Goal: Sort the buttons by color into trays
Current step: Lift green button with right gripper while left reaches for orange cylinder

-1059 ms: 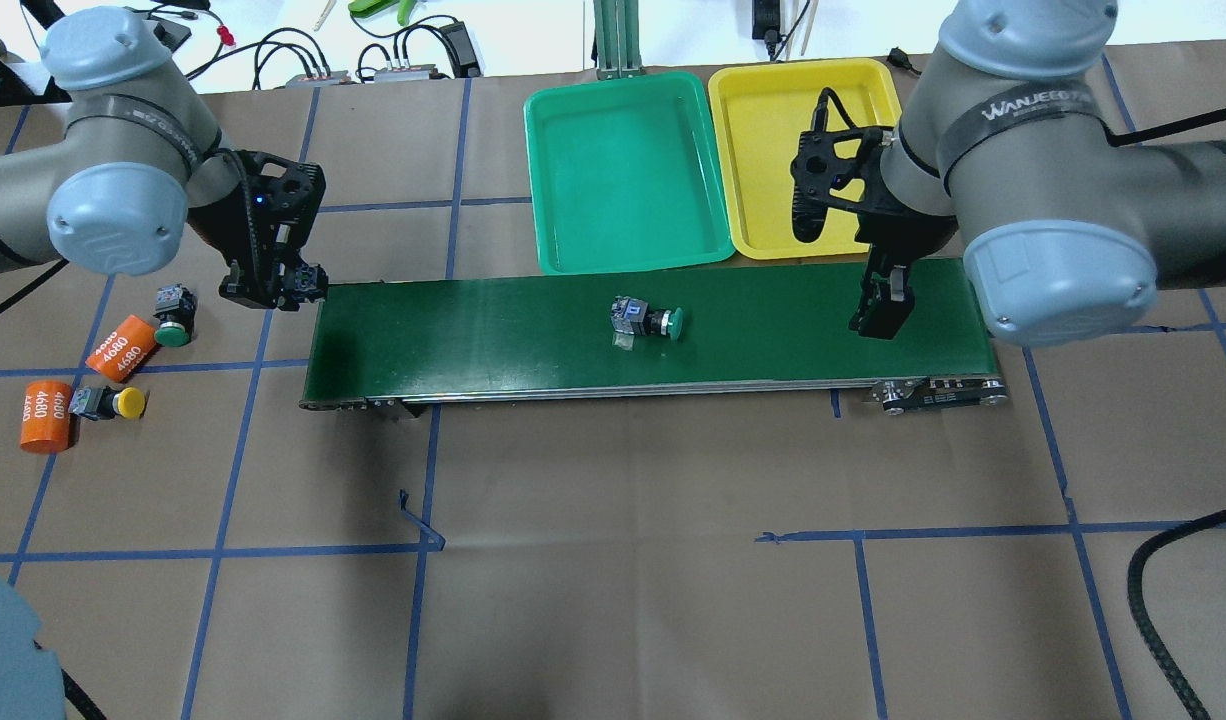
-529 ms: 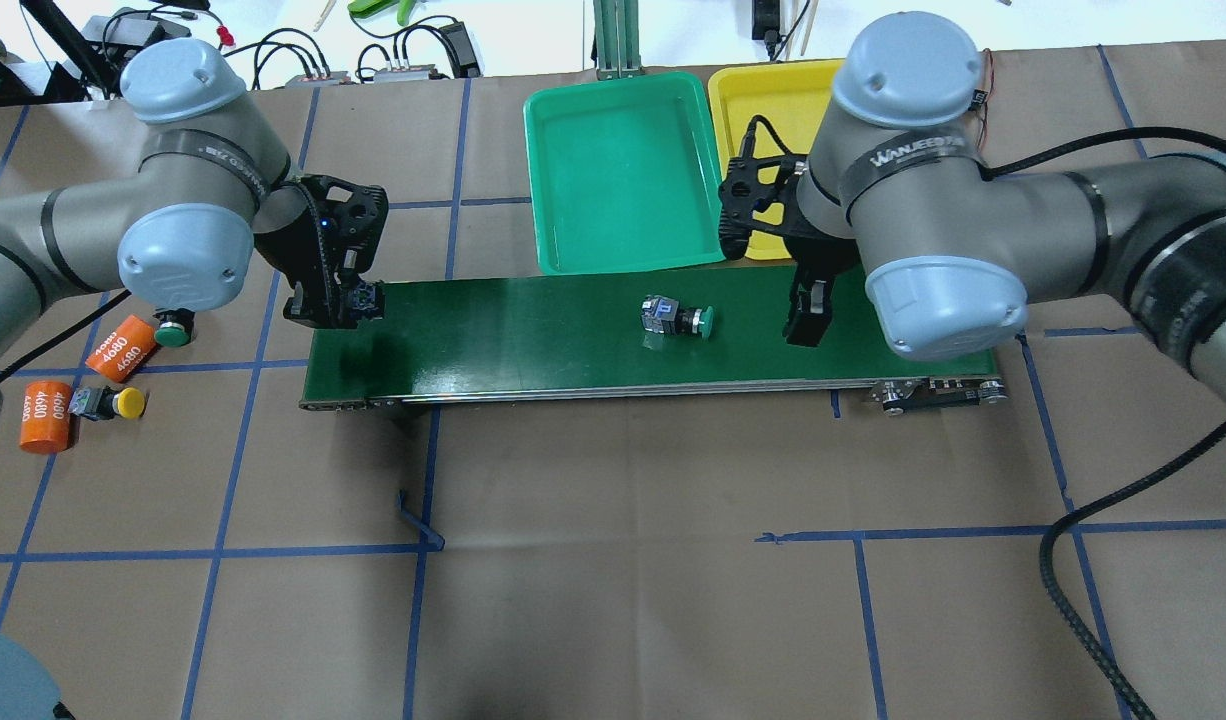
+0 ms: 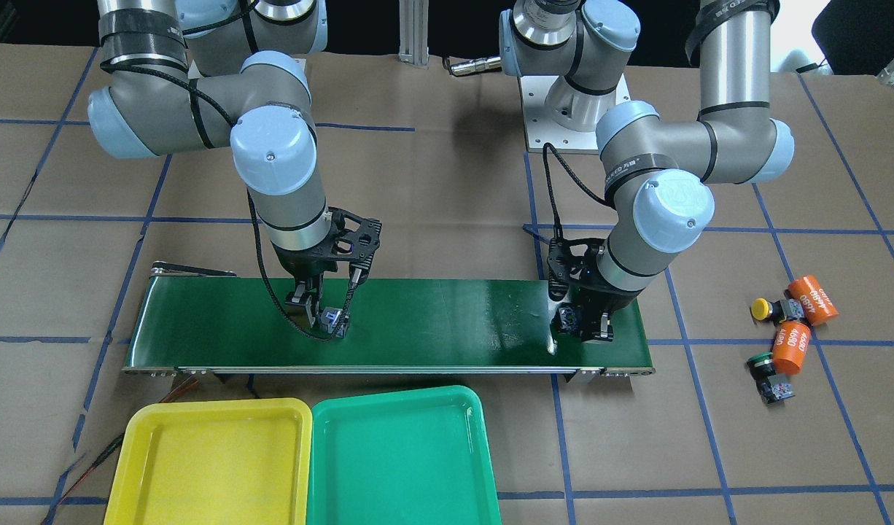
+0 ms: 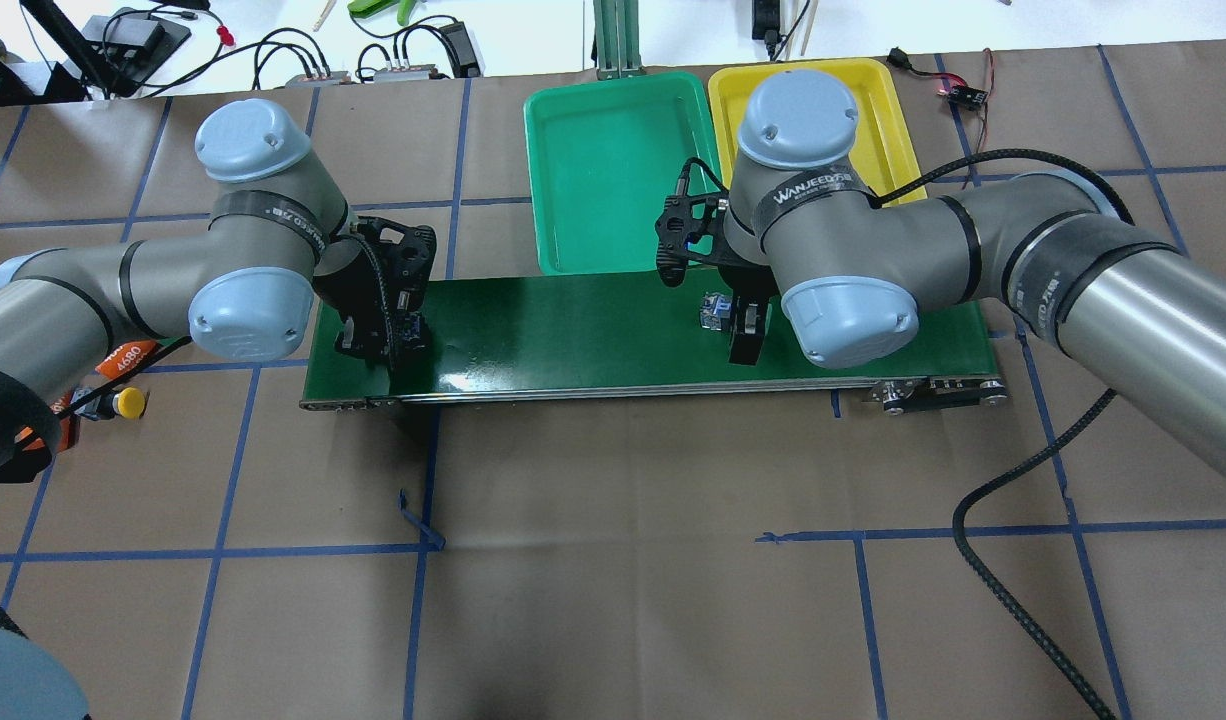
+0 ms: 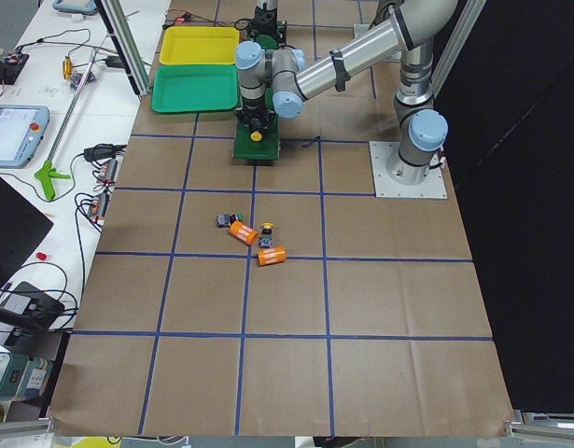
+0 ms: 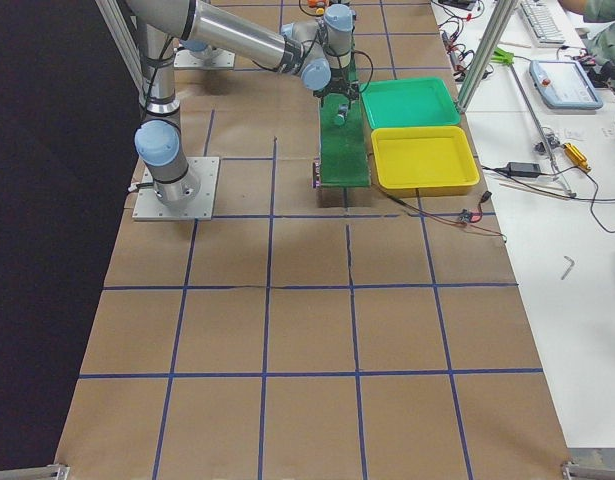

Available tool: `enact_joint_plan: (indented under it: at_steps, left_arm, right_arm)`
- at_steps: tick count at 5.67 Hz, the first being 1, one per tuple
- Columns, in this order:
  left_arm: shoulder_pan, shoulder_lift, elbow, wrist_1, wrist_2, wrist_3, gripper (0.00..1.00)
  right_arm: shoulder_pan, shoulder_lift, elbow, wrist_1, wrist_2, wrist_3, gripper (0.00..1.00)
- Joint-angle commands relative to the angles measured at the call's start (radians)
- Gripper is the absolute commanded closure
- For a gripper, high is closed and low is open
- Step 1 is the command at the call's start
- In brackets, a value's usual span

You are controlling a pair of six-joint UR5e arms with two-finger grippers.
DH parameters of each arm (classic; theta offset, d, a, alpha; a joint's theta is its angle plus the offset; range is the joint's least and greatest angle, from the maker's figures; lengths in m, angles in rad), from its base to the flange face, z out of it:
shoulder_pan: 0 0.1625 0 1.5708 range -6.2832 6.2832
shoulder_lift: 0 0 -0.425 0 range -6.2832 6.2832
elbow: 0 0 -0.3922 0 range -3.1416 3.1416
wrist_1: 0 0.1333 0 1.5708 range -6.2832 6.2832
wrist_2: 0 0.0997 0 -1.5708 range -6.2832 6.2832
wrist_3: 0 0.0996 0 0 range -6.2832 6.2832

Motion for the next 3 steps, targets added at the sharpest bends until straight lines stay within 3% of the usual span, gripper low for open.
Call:
enact_joint_plan:
  at_steps: [1, 2, 3]
  left_arm:
    - [0.035, 0.02, 0.015, -0.011, 0.004, -0.007, 0.02]
    - [0.141, 0.026, 0.029, -0.068, 0.007, -0.017, 0.02]
    - [0.243, 0.028, 0.035, -0.061, 0.007, -0.023, 0.02]
  right_arm:
    - [-0.035, 0.011, 0.002, -0.001, -0.006, -0.078, 0.0]
    - [-0.101, 0.011, 0.006, -0.001, -0.004, -0.176, 0.0]
    - [-0.15, 0.011, 0.007, 0.001, -0.004, -0.241, 0.11]
